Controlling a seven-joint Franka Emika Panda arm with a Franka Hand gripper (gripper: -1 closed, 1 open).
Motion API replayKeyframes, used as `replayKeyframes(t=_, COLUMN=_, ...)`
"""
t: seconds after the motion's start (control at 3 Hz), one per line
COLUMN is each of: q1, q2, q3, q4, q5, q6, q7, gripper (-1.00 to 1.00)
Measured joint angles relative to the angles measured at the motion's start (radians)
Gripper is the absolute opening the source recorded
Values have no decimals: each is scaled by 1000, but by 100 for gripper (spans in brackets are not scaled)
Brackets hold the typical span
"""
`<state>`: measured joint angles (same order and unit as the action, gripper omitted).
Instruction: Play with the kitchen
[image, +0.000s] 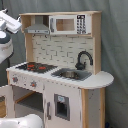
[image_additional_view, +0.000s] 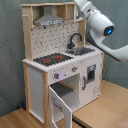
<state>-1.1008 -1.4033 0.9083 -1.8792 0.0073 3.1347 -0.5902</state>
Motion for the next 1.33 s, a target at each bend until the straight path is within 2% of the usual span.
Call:
replayKeyframes(t=0.67, q1=-49, q2=-83, q3=-1, q4=47, q5=0, q6=-117, q7=161, gripper=100)
replayKeyframes(t=1.0, q1=-71, q2=-124, q3=-1, q4=72, q5=0, q6=-199, q7=270, gripper=100)
replayKeyframes(t=1.33, q1=-83, q2=-137, q3=2, q4=94, q5=-2, q6=-274, q7=363, gripper=100)
